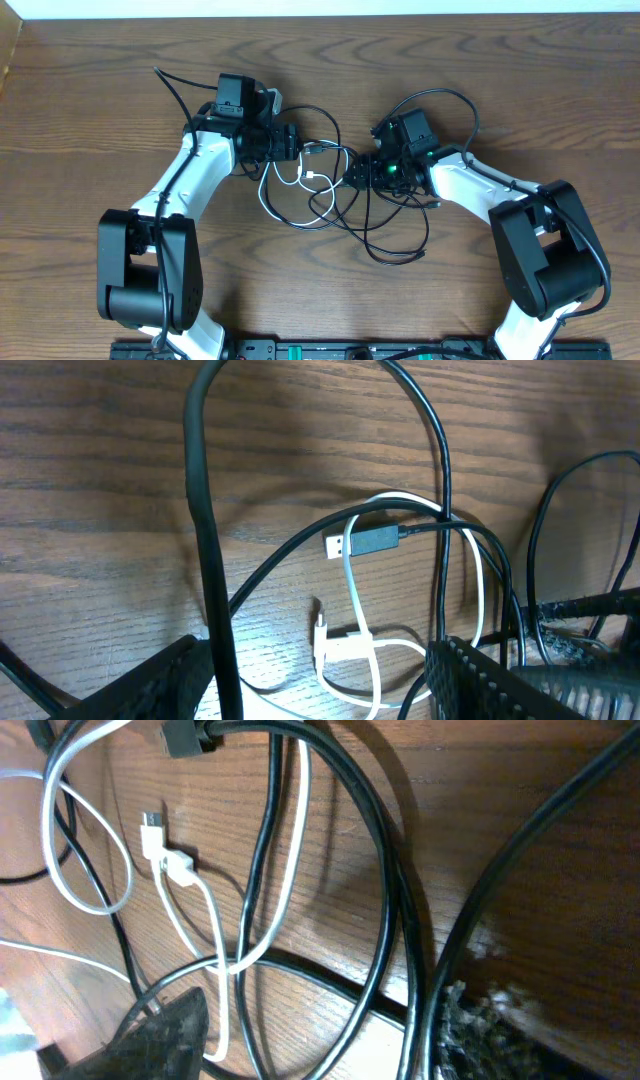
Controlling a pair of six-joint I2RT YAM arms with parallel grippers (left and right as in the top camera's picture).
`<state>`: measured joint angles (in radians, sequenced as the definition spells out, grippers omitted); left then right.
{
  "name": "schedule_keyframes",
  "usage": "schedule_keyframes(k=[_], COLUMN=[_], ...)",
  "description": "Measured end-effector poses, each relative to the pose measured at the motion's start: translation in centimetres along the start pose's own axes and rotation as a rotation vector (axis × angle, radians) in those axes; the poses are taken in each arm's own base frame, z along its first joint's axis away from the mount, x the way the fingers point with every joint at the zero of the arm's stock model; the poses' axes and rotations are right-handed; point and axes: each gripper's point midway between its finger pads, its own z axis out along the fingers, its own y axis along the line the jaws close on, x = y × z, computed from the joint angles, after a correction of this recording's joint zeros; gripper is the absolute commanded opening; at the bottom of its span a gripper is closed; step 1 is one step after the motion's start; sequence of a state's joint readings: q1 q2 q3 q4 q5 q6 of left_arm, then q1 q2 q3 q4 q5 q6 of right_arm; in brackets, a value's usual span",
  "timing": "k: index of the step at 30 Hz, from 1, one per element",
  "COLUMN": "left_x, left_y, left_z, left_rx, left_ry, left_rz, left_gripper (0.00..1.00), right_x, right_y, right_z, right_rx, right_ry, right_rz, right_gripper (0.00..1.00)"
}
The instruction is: Untangle cables
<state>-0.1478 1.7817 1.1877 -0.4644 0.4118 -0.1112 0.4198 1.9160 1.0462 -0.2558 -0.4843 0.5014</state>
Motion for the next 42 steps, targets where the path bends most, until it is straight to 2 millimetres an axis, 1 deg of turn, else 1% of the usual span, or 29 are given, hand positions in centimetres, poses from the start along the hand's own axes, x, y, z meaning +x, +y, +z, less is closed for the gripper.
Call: schedule_keyframes(k=[5,11,15,18,23,27,31,33,37,42], left_x=[0.0,0.0,0.0,0.0,0.0,0.0,0.0,-0.1,-0.1,0.0], left_y=[0.0,0.0,0.0,0.0,0.0,0.0,0.0,0.4,1.6,2.5], left_z=[0.0,0.0,0.0,0.0,0.0,0.0,0.0,0.0,-0.1,-0.2], left_rx=[0.0,0.0,0.0,0.0,0.0,0.0,-0.001,-0.021,-0.091,-0.136], left_ry=[0.0,0.0,0.0,0.0,0.0,0.0,-0.001,-0.003,-0.01,-0.014], left_rz=[0.0,0.0,0.0,0.0,0.0,0.0,0.0,-0.009,-0.055,-0.107], left_gripper=[0.73,0.73,0.73,0.73,0.73,0.73,0.73,0.73,0.73,0.73], right_x=[0.2,1.3,0.7,0.5,0.7,0.5,0.1,0.0,-0.2,-0.5], right_y=[-0.3,-1.9,-2.1,-1.1,1.8,4.6,7.1,8.3,9.1,9.1], right_z=[-0.1,-1.7,-1.8,-1.3,0.1,1.1,1.7,1.9,2.0,1.9], right_rx=[0.043,0.194,0.238,0.235,0.232,0.212,0.174,0.158,0.147,0.16], right_ry=[0.006,0.05,0.019,-0.005,-0.055,-0.113,-0.172,-0.197,-0.223,-0.237], right_rz=[0.01,0.055,0.039,-0.002,-0.115,-0.224,-0.309,-0.347,-0.384,-0.394], right_gripper=[0.56,0.56,0.57,0.61,0.74,0.75,0.78,0.79,0.8,0.87])
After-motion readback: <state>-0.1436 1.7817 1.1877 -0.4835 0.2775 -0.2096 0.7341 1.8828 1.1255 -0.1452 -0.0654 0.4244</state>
